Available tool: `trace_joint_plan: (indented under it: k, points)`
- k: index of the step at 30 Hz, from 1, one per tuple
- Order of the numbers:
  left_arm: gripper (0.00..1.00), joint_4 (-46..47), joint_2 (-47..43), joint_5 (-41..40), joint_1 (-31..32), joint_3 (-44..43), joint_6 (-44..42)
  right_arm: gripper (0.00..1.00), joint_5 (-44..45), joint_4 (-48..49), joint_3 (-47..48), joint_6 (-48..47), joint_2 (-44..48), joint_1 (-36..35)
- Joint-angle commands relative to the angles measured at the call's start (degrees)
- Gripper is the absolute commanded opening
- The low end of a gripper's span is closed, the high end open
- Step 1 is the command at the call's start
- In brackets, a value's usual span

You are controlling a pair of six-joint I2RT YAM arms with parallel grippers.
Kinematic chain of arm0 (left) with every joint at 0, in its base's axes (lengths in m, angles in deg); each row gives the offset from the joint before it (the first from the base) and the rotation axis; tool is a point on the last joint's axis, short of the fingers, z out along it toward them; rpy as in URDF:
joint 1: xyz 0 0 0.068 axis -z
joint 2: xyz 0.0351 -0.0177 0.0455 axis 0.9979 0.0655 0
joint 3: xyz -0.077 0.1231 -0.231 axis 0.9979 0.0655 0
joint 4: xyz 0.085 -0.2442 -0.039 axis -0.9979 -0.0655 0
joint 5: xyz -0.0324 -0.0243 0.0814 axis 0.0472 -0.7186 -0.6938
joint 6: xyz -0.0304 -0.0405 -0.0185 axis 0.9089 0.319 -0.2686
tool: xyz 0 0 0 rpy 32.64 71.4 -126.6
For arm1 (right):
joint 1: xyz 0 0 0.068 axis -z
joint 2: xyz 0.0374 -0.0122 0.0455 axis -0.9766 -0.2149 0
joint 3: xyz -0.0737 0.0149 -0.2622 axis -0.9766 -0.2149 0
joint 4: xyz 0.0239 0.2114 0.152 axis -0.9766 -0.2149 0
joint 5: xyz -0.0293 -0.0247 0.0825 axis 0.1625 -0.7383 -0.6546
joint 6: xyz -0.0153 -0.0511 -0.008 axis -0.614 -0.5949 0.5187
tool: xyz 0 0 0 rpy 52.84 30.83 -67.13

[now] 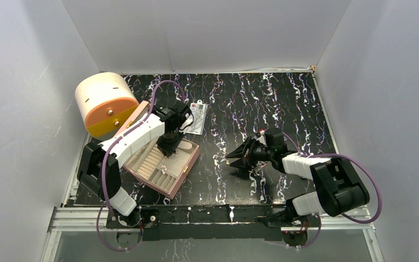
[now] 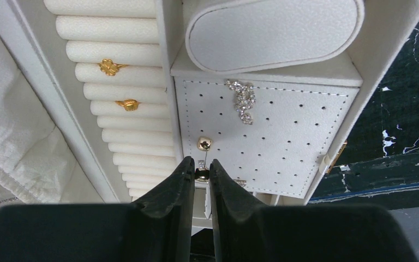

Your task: Organize the mixed jewelry

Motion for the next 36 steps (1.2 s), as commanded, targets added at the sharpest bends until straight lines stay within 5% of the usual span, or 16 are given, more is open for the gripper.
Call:
trace_joint_plan:
  k: [1,15,36]
  points:
    - [0.13,-2.1,-1.6,0.7,-0.6,-1.9,-1.7,0.55,-1.6,1.2,2.3,-1.0,-0.6,0.3]
    - [0.14,-4.0,0.1,2.4,-0.6,-4.4,-2.8,0.55,-2.0,-0.1,2.8,-2.4,-0.4,0.3]
    - [0.16,-10.0,3.1,2.5,-0.6,-4.5,10.7,0.55,-1.7,-0.2,1.6,-2.6,2.1,0.3]
